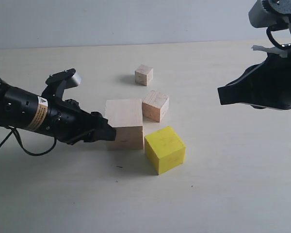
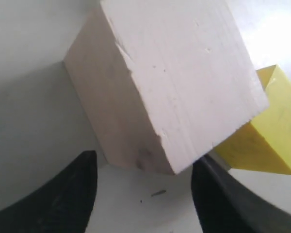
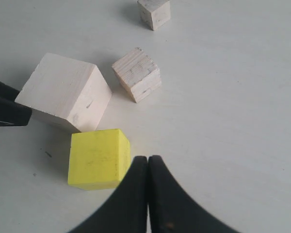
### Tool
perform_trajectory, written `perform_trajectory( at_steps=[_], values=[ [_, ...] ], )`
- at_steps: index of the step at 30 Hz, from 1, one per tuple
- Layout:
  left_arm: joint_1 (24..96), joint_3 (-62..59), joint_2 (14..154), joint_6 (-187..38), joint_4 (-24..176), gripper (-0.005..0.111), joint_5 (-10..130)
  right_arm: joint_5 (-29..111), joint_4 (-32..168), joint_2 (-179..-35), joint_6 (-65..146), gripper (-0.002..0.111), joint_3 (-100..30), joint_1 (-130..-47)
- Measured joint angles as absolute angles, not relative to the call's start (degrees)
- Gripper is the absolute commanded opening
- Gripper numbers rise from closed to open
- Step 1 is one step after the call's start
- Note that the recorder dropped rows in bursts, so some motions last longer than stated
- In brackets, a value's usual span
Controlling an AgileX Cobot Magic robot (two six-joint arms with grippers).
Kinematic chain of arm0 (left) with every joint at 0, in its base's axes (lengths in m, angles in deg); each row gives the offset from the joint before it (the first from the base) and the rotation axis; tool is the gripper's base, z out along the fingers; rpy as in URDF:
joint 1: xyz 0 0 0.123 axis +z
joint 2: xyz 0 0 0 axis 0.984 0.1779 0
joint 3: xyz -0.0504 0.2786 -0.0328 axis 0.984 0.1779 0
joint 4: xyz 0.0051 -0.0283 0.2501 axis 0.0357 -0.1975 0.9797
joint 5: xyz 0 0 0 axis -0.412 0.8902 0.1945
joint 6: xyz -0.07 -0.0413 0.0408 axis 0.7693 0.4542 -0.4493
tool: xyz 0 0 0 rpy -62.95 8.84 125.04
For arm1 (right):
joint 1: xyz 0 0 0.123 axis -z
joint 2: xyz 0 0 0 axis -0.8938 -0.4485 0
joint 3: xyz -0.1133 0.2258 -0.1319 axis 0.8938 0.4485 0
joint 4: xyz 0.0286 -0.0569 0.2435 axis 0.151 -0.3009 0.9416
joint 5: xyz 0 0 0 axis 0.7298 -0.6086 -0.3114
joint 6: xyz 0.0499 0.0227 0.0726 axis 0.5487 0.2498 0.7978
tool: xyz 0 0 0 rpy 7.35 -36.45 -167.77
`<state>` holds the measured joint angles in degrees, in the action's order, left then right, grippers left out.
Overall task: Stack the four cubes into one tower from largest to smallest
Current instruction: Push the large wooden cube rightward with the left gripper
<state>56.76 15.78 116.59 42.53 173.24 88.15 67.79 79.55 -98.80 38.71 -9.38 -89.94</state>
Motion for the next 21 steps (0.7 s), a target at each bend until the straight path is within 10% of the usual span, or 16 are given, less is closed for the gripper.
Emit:
perform_trajectory(
  at_steps=[21],
  values=[
    [56.76, 8.77, 122.96, 42.4, 172.87, 0.054, 90.65, 67.79, 79.55, -98.8, 38.71, 0.0, -9.38, -89.94]
  ],
)
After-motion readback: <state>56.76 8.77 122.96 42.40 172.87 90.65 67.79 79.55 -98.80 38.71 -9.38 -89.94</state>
